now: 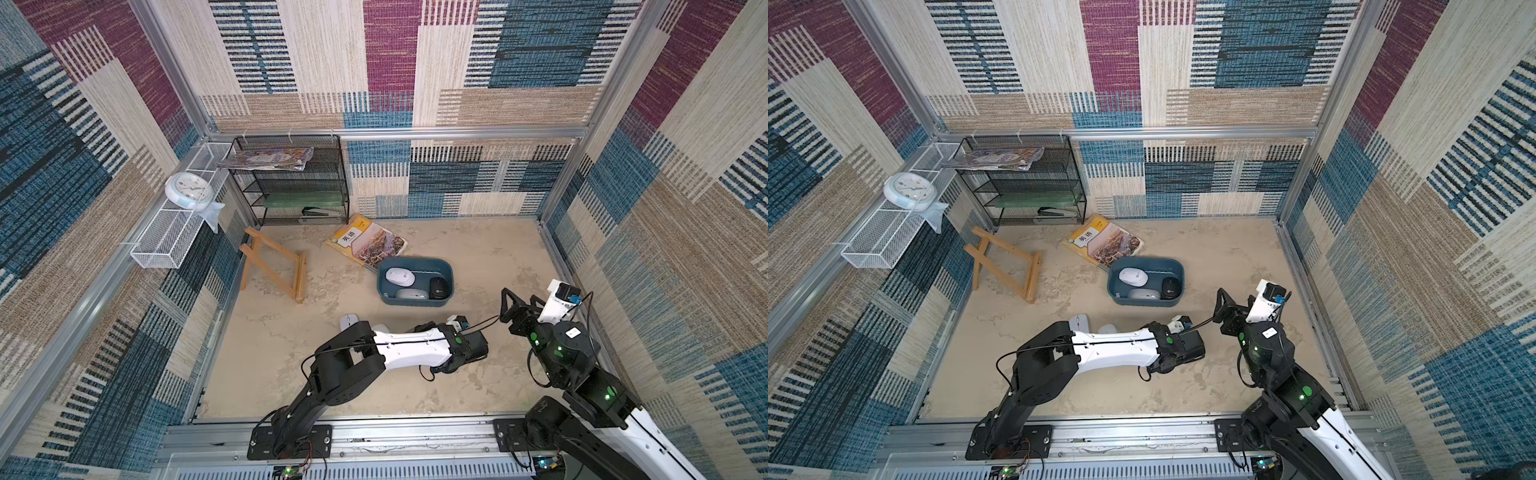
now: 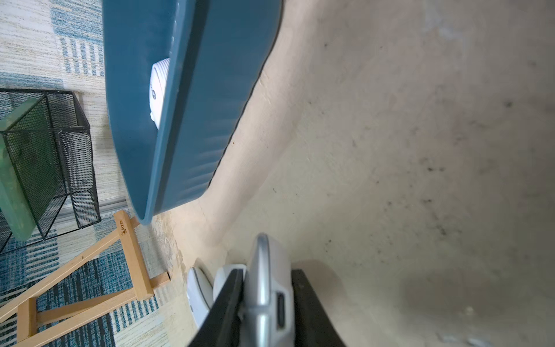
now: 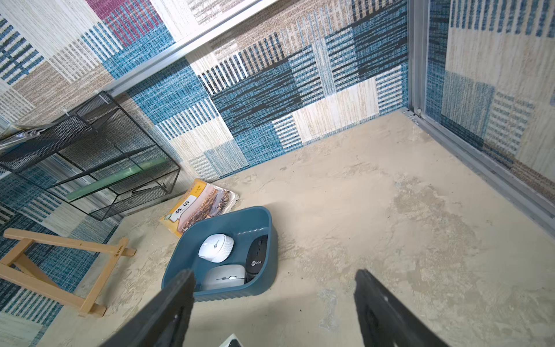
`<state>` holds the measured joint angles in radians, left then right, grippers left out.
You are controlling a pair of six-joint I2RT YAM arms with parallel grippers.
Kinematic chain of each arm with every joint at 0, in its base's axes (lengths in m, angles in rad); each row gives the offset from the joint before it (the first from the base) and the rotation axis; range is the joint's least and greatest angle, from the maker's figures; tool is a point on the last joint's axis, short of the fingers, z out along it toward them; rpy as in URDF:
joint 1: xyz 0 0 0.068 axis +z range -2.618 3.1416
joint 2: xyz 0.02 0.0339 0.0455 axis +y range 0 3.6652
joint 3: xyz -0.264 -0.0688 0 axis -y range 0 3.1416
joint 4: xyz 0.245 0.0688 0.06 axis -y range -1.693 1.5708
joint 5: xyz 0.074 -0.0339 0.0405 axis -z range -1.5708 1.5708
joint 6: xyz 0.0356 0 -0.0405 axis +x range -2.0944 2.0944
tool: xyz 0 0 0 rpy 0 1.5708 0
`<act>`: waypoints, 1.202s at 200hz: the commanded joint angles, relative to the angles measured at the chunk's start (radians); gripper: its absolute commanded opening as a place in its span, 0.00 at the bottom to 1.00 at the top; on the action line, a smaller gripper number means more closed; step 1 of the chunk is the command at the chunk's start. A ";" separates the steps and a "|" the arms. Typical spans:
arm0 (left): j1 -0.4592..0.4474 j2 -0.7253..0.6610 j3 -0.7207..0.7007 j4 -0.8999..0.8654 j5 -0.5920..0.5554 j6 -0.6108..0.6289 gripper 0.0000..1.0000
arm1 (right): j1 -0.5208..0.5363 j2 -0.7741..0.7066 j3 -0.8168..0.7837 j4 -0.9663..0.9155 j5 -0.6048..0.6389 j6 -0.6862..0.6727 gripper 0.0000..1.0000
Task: Take out the mouse from the storage box
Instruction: Place the mouse at the center of the board, then pick up the mouse from the storage box.
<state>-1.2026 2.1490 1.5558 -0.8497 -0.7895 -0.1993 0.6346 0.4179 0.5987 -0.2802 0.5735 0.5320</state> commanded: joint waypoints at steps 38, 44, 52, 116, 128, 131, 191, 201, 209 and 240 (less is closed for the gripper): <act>-0.012 -0.035 -0.044 0.066 0.105 0.000 0.58 | 0.001 -0.001 0.026 0.010 0.038 -0.045 0.87; -0.013 -0.047 -0.052 0.075 0.117 0.000 0.60 | 0.000 0.001 0.026 0.011 0.038 -0.047 0.88; -0.012 -0.063 -0.063 0.088 0.131 0.000 0.63 | 0.000 0.002 0.026 0.013 0.039 -0.048 0.88; -0.012 -0.273 -0.210 0.231 0.206 -0.033 0.77 | 0.000 0.076 0.048 0.004 0.034 -0.060 0.89; -0.012 -0.324 -0.254 0.267 0.209 -0.040 0.79 | 0.000 0.093 0.057 0.003 0.031 -0.058 0.89; -0.011 -0.337 -0.266 0.277 0.210 -0.041 0.80 | 0.000 0.097 0.058 0.004 0.029 -0.059 0.89; 0.018 -0.706 -0.546 0.469 0.196 -0.088 0.86 | 0.000 0.236 0.096 0.045 -0.023 -0.075 0.91; 0.040 -0.780 -0.596 0.491 0.196 -0.101 0.88 | 0.000 0.288 0.112 0.050 -0.044 -0.081 0.91; 0.064 -0.842 -0.635 0.505 0.208 -0.112 0.89 | 0.000 0.335 0.129 0.050 -0.060 -0.084 0.91; 0.194 -1.071 -0.769 0.515 0.278 -0.154 0.92 | -0.001 0.538 0.211 0.063 -0.133 -0.132 0.92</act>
<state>-1.0794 1.1976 0.8528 -0.3759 -0.5606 -0.3065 0.6342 0.8391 0.7578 -0.2516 0.5106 0.4465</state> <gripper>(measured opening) 0.905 0.913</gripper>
